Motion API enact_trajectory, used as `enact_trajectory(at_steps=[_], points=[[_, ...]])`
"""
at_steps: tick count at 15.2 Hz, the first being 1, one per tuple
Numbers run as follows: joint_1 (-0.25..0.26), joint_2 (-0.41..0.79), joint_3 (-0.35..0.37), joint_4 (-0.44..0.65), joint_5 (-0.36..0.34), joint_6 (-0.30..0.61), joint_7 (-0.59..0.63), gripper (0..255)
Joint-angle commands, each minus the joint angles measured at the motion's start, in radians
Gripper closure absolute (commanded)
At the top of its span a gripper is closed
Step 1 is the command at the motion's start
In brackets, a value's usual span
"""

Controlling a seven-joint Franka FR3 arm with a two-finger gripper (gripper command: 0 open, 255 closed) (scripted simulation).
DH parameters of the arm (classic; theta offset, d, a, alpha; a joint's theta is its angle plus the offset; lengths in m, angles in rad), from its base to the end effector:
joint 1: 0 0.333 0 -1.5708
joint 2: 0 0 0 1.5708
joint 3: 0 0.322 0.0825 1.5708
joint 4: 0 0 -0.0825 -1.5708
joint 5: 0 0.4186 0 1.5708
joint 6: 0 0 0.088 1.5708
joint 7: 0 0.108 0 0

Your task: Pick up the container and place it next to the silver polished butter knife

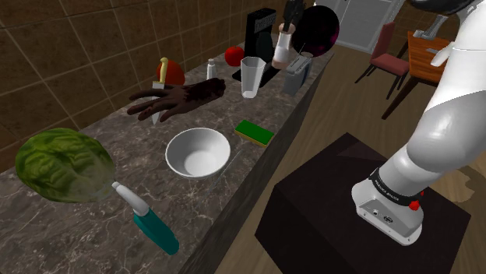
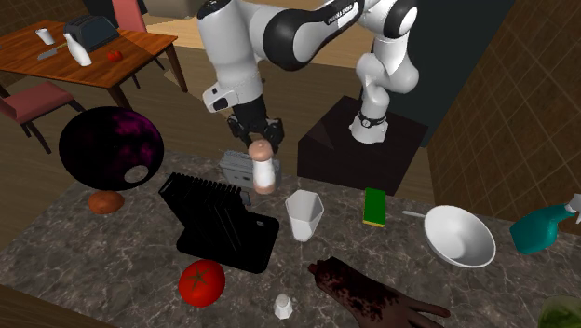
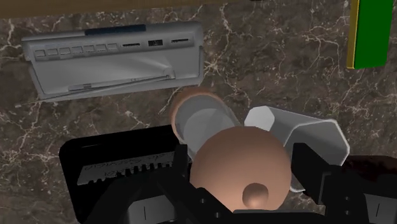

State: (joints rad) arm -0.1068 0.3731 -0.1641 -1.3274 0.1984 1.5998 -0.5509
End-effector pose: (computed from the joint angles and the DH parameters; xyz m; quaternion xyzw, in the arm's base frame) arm 0.6809 -0.1480 0.5178 -0.9872 -0.1356 0.0165 0.0823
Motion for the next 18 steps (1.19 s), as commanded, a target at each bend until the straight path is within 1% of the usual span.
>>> enact_trajectory(at_steps=[1,5,9,13,18], points=[[0.033,-0.044,0.011,-0.05,-0.007,0.012,0.041,255],[0.088,-0.118,0.036,-0.111,-0.017,0.013,0.12,255],[0.14,-0.176,0.066,-0.148,-0.025,0.005,0.203,255],[0.19,-0.218,0.099,-0.162,-0.029,-0.009,0.29,255],[0.251,-0.249,0.144,-0.149,-0.032,-0.034,0.401,255]])
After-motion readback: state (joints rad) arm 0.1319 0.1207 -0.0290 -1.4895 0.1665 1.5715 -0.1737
